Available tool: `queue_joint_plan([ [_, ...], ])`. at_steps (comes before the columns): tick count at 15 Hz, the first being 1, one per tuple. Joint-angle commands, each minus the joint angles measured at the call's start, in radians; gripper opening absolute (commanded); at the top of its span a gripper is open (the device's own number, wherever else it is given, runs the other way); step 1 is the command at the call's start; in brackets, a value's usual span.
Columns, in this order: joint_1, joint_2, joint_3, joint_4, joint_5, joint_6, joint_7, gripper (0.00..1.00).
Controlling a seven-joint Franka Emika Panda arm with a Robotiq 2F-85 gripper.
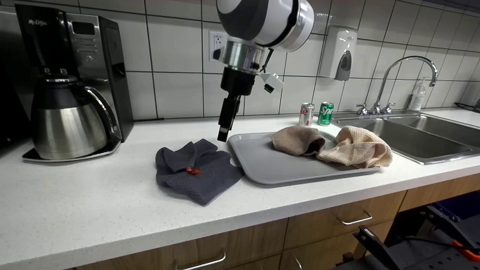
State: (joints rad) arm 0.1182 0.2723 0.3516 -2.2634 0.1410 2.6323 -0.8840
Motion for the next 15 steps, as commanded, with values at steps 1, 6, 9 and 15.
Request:
queue_joint_plan([
  [1,-0.031,0.040,0.034,0.057,0.036,-0.077,-0.132,1.00],
  [6,-0.016,0.100,0.020,0.115,0.005,-0.133,-0.215,1.00],
  [9,-0.010,0.133,0.020,0.155,-0.004,-0.163,-0.256,1.00],
  [15,0.000,0.157,0.029,0.189,-0.005,-0.199,-0.325,1.00],
])
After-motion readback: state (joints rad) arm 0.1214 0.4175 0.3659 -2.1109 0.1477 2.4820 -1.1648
